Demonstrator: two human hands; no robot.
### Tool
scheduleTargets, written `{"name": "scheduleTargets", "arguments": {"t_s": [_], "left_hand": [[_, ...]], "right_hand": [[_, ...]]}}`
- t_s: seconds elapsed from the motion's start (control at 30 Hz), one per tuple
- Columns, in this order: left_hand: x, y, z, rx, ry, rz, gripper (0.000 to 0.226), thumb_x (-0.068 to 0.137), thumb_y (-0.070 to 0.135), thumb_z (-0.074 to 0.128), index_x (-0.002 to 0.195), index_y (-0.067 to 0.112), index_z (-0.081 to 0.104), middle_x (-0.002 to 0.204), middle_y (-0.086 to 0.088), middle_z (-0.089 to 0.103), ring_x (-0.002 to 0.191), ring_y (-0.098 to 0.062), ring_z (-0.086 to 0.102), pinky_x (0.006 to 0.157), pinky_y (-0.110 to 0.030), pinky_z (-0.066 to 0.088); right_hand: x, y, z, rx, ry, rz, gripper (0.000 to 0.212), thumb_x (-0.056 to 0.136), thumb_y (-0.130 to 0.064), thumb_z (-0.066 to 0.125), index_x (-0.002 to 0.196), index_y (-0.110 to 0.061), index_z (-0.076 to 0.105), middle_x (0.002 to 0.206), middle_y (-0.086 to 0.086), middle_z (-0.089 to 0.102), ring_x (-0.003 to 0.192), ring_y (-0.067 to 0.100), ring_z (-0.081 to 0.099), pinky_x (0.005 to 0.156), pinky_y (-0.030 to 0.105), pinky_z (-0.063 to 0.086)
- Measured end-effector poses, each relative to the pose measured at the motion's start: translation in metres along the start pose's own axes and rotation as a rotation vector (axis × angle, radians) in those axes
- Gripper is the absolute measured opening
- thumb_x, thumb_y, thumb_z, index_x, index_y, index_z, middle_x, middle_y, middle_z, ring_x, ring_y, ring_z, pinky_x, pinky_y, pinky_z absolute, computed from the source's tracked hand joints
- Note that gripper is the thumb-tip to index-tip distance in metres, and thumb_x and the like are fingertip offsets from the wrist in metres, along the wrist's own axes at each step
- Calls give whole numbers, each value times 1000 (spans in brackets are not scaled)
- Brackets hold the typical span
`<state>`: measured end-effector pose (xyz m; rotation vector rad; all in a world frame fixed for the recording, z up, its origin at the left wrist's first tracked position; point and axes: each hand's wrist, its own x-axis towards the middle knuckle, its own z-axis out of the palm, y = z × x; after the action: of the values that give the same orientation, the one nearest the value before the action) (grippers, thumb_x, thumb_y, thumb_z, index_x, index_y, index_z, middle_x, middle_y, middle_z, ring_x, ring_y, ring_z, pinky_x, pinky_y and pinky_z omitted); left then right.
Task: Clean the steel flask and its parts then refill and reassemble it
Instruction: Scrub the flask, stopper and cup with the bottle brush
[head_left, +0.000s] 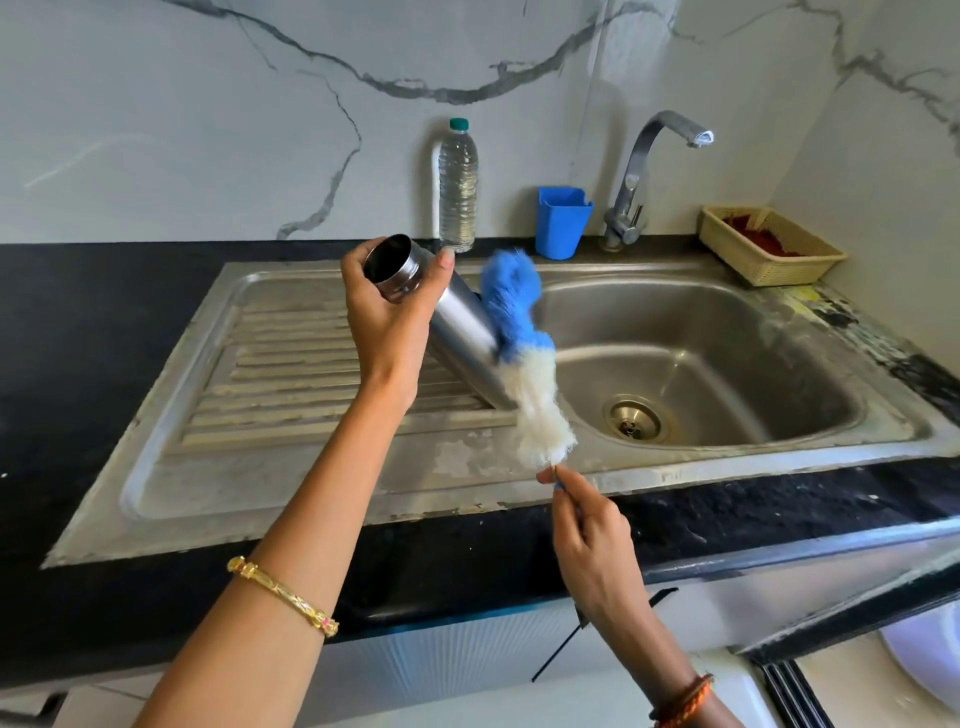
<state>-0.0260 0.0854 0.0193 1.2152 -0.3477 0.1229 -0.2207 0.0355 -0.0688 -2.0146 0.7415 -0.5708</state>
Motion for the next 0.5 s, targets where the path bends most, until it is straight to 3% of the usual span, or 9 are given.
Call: {"name": "scheduleTargets", "arguments": {"t_s": [0.1, 0.27, 0.4, 0.5], "left_hand": [[5, 1, -4, 40, -68, 52, 42, 72, 7, 78, 100, 15, 47, 93, 8, 53, 74, 13, 54, 74, -11, 43], [6, 4, 1, 47, -86, 39, 40, 70, 2, 76, 96, 19, 50, 94, 4, 56, 72, 9, 55, 72, -13, 45], [8, 3, -3, 152, -133, 27, 46, 59, 25, 77, 98, 28, 52, 116, -10, 54, 86, -2, 56, 80, -16, 46], [9, 5, -3, 164, -147, 39, 56, 57, 28, 80, 104, 22, 50, 102, 5, 60, 82, 6, 57, 81, -16, 46]], "right_hand": [[2, 3, -3, 36, -24, 85, 28, 98, -12, 36, 110, -15, 61, 36, -9, 38, 37, 5, 31, 43, 16, 23], [-3, -27, -2, 94, -39, -88, 27, 97, -8, 37, 100, -27, 56, 37, -9, 38, 34, 7, 31, 40, 13, 21], [-6, -8, -3, 50, -30, 24, 27, 98, -12, 37, 106, -21, 62, 37, -8, 39, 37, 6, 32, 44, 20, 24], [-3, 1, -7, 121, -32, 151, 29, 97, -12, 37, 107, -16, 63, 39, -9, 32, 40, 4, 28, 45, 19, 24]]}}
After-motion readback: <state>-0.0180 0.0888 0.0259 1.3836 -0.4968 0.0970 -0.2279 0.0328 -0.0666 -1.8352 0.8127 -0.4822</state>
